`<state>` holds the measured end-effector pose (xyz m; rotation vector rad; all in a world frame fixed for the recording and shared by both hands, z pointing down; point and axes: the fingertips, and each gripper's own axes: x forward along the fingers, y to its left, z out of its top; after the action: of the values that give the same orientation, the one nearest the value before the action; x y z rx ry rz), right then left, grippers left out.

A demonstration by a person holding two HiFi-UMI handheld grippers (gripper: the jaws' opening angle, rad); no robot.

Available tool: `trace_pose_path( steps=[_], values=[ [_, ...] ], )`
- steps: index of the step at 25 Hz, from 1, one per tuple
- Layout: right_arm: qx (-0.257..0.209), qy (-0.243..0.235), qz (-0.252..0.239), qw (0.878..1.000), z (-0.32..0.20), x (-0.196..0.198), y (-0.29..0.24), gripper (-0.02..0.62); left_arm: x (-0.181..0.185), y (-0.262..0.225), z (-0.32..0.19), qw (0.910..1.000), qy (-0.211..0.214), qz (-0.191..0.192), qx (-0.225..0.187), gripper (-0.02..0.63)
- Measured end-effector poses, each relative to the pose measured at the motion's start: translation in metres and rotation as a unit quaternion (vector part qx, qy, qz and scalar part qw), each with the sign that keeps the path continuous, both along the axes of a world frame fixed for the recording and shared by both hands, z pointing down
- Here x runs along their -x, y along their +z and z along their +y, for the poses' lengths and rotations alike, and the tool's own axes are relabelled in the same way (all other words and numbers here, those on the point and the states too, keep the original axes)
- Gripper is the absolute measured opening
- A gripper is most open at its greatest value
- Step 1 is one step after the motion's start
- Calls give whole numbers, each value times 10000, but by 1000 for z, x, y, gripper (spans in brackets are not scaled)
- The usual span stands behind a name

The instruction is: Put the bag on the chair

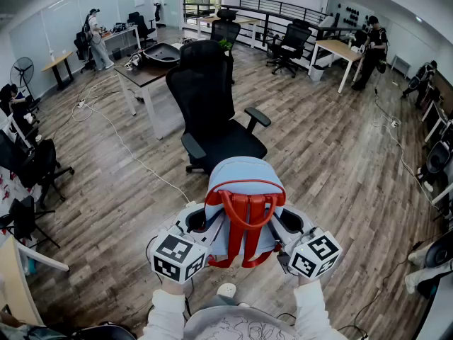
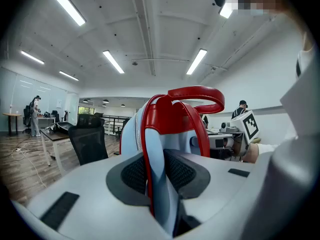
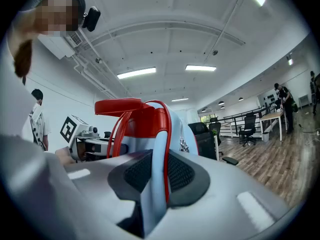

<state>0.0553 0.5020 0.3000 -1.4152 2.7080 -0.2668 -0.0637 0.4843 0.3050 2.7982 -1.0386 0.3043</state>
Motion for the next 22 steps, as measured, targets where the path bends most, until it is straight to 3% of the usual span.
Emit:
trace_pose_path(
  steps=[22],
  values=[
    [-4,151,25,9999,-61,16,11,81,15,12,-61,9999,137,44,3,84]
  ],
)
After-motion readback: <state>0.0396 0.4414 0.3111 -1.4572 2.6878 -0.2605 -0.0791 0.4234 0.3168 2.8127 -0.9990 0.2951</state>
